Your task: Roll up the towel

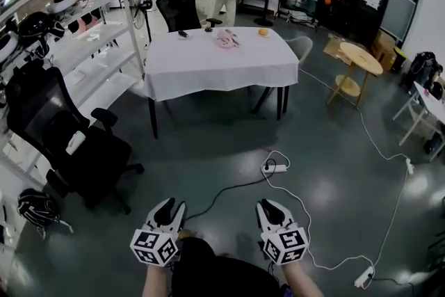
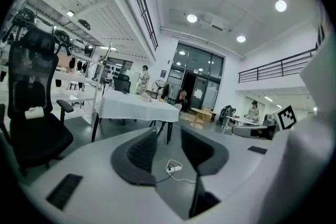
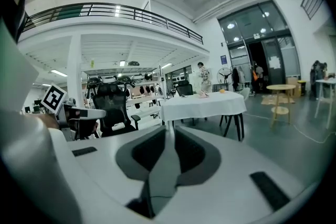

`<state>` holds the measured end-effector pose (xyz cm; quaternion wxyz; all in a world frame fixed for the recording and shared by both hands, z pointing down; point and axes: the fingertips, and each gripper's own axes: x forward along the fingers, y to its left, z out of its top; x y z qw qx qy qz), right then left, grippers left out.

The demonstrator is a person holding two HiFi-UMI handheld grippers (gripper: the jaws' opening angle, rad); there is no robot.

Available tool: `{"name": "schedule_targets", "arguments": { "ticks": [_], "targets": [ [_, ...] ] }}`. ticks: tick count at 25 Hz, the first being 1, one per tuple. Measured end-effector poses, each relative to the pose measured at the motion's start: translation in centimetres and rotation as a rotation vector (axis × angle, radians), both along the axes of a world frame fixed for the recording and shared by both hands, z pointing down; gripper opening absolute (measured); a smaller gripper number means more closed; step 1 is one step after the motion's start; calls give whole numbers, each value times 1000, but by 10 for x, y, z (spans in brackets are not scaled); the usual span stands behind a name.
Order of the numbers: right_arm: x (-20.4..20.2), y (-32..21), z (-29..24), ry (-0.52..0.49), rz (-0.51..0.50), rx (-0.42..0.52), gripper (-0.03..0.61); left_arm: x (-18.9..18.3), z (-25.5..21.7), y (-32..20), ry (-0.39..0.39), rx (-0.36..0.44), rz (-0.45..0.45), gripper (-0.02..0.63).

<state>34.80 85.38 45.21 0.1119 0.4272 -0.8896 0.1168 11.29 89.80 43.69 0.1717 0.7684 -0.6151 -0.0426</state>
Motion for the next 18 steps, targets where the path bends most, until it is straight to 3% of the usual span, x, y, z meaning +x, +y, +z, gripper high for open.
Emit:
{"name": "schedule_targets", "arguments": {
  "ticks": [2, 4, 11, 18],
  "targets": [
    [1, 2, 0, -7, -3, -4, 171, 2, -1, 4, 16, -2, 18, 267],
    [-1, 3, -4, -5, -2, 2, 259, -1, -4, 6, 10, 3, 23, 341],
    [-5, -11, -5, 5, -1, 16, 336, -17, -9, -4, 21, 23, -2, 356],
    [-15, -48, -1, 17, 18, 17, 347, -31, -4, -50, 31, 28, 22, 359]
  ]
}}
